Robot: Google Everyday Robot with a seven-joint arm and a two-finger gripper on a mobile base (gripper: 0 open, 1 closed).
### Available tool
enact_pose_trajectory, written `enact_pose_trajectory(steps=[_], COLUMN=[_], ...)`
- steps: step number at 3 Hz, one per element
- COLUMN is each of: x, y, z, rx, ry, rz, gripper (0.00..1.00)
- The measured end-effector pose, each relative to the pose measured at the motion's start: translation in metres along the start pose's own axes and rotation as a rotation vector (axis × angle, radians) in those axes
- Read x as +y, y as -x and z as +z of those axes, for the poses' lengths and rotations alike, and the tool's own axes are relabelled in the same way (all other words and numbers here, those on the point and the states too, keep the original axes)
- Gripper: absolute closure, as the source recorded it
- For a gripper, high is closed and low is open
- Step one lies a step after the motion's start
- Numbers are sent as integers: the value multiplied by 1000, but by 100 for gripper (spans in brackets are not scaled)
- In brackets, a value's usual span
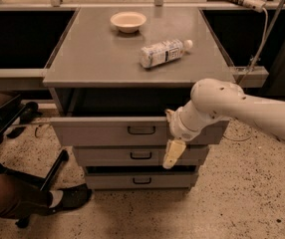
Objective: Open top drawer
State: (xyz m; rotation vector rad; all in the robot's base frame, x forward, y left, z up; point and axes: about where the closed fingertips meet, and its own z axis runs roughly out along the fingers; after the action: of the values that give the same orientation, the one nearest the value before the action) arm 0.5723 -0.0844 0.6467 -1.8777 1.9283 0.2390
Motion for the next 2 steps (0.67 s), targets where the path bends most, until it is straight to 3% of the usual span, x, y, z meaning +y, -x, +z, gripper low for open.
enact_pose_trajectory(steps=[2], x=[8], y=[0], z=[-5], rx=[1], ry=[20], rz=[3], gripper=[0])
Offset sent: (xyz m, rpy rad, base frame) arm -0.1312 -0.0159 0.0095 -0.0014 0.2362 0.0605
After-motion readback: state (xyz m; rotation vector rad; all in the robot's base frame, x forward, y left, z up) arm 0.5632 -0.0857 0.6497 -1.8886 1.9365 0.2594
